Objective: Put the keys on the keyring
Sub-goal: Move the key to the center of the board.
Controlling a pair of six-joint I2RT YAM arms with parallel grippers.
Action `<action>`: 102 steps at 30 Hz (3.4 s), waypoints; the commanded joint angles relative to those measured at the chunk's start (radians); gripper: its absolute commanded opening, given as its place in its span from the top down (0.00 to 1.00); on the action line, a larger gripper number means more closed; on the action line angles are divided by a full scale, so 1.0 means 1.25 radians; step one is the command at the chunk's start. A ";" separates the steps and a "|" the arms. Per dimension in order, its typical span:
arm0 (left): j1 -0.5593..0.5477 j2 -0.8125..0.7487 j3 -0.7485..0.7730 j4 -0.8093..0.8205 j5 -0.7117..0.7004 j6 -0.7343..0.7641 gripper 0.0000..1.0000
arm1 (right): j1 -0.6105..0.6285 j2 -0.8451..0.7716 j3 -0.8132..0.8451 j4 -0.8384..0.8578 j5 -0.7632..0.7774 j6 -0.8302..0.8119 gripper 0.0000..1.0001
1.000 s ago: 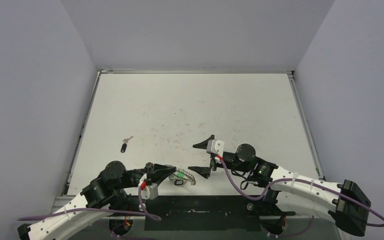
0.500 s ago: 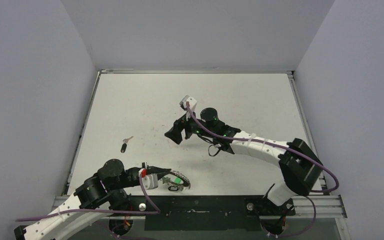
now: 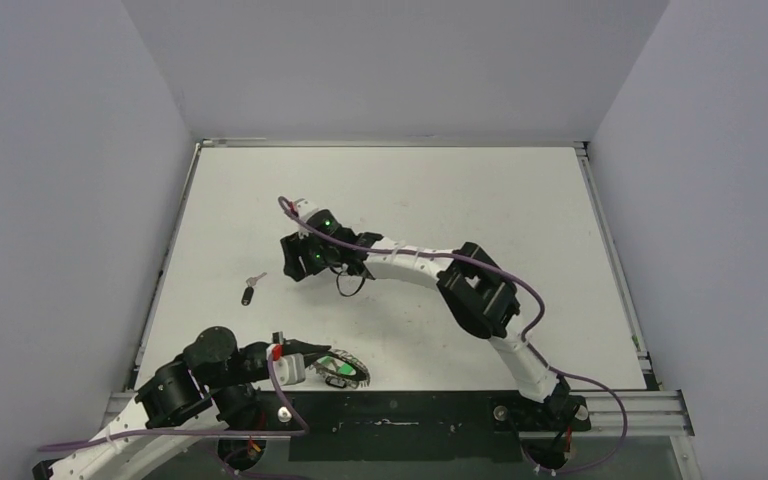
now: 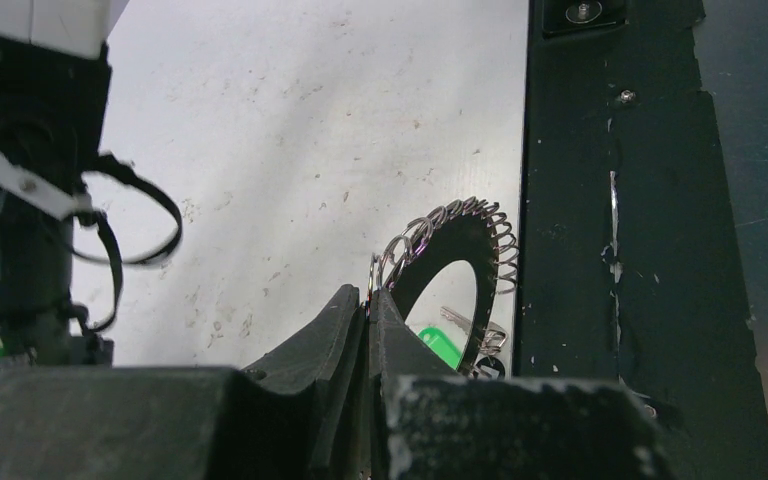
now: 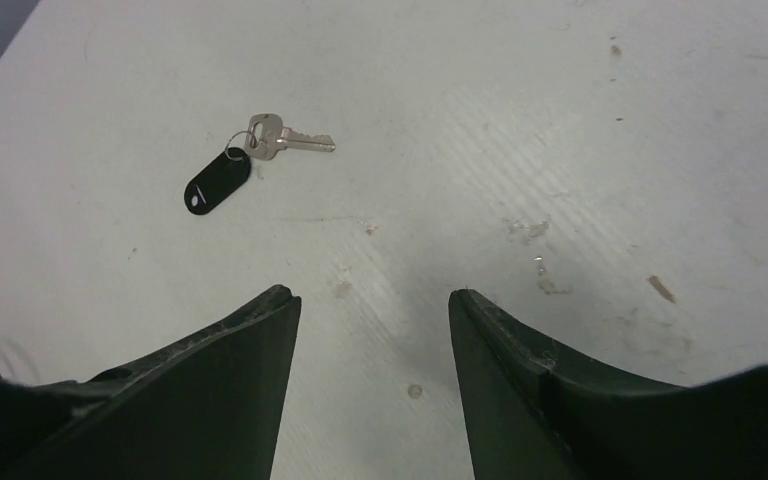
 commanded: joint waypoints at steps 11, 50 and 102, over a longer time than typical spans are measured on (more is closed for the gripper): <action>0.001 0.018 0.026 0.021 0.019 -0.008 1.00 | 0.142 0.221 0.280 0.018 0.260 -0.056 0.48; 0.050 0.022 0.016 0.032 0.045 0.002 1.00 | 0.160 0.175 0.092 0.175 0.453 -0.056 0.98; 0.072 0.287 -0.061 0.461 -0.126 -0.199 1.00 | -0.383 -0.709 -0.853 -0.053 0.012 0.102 0.55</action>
